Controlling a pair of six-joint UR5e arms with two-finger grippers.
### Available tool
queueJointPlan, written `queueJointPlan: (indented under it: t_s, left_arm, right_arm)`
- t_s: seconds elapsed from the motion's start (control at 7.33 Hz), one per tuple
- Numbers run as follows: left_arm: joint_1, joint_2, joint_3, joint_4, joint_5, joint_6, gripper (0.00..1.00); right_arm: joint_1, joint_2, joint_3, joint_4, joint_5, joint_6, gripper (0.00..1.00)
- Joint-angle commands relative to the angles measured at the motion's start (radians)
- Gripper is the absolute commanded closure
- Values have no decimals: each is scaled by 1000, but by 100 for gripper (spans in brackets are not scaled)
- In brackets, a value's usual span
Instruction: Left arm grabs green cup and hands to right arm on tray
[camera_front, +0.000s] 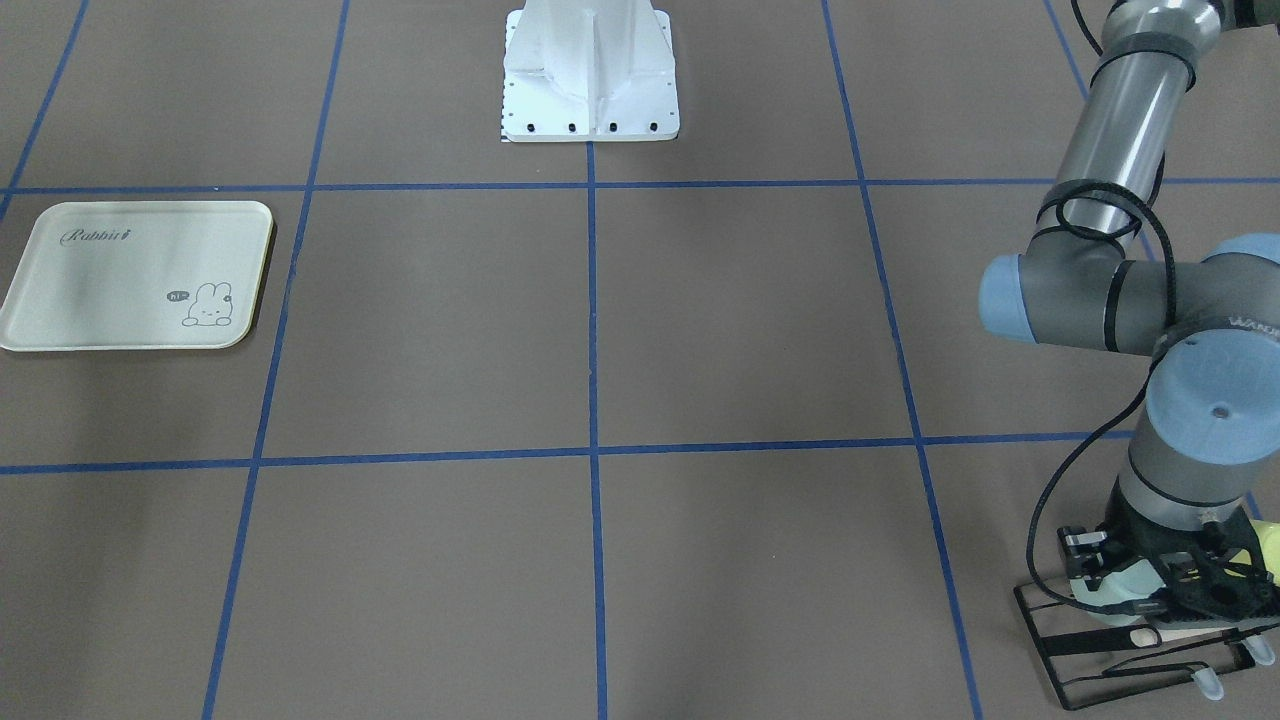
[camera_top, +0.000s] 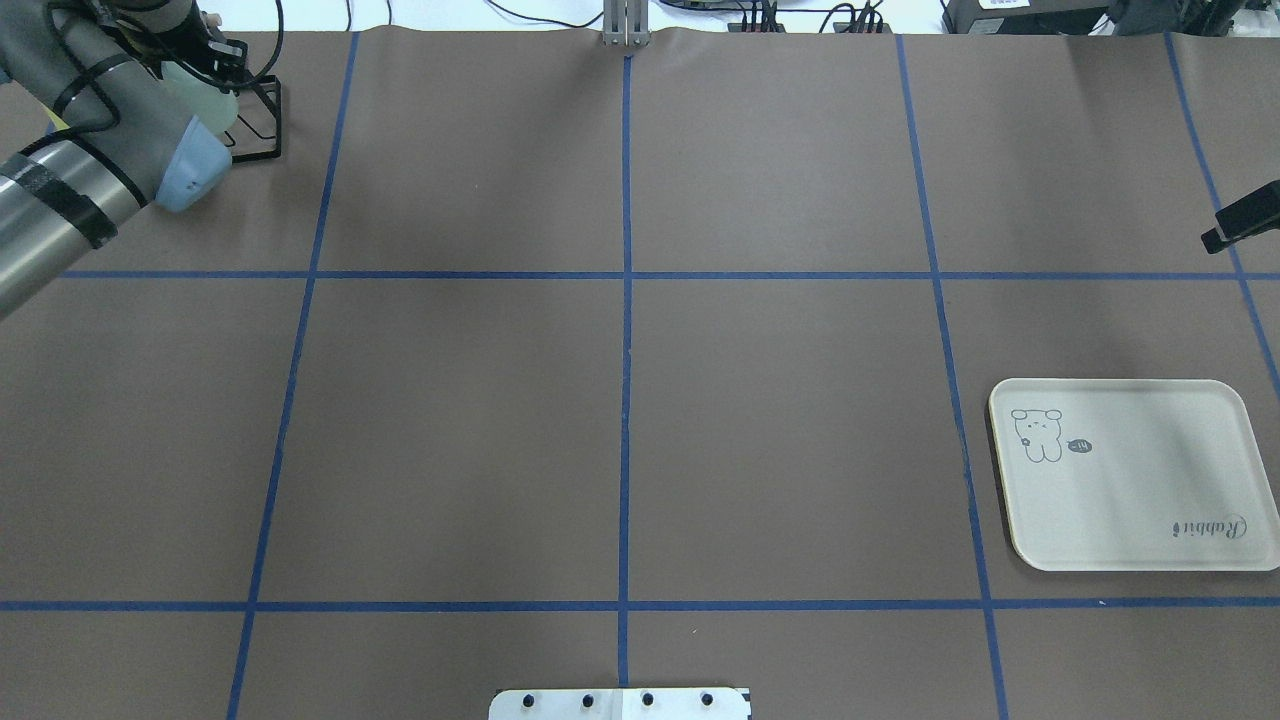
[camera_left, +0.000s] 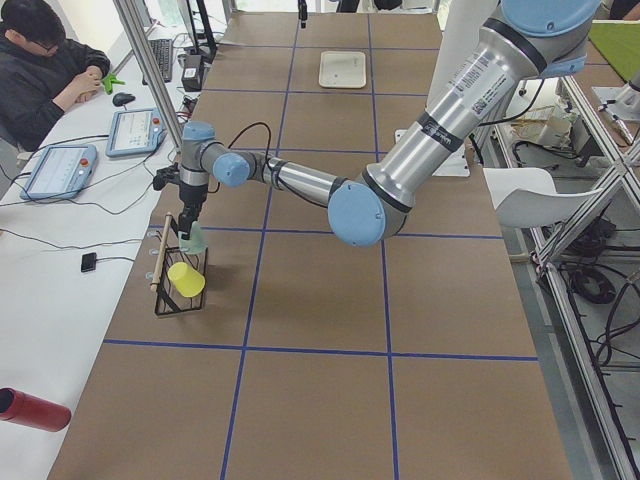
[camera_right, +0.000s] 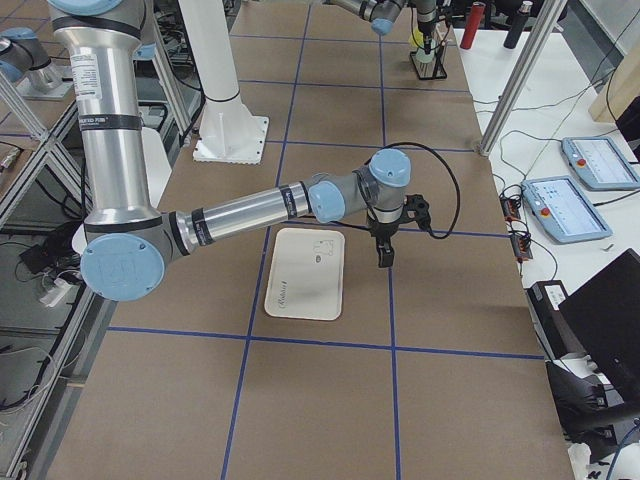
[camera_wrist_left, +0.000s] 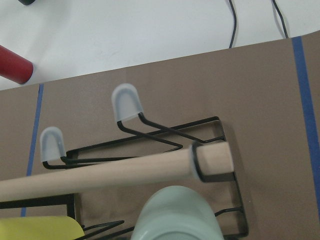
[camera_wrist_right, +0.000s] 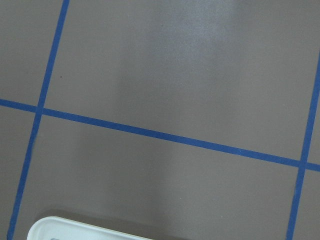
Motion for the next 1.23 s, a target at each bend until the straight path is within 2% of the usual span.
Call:
queueJointPlan:
  t_s: [0.0,0.27,0.68,0.95,1.09]
  left_arm:
    - [-11,12,-43,27,-3,55,87]
    - [-21,29,-124,89,-10,65,87]
    - [-66,69,-314,237,-16,112,88]
    - [-131,70,-394,276,-191,103,88]
    - [-133,73,-408,275,-226,90,88]
  right_arm:
    - [0,1,0,0,0,0,0]
    - [0,0,0,0,0,0,0]
    - [0,0,2,0,0,0,0]
    - [0,0,2,0,0,0,0]
    - [-1,1,2,0,0,0,0]
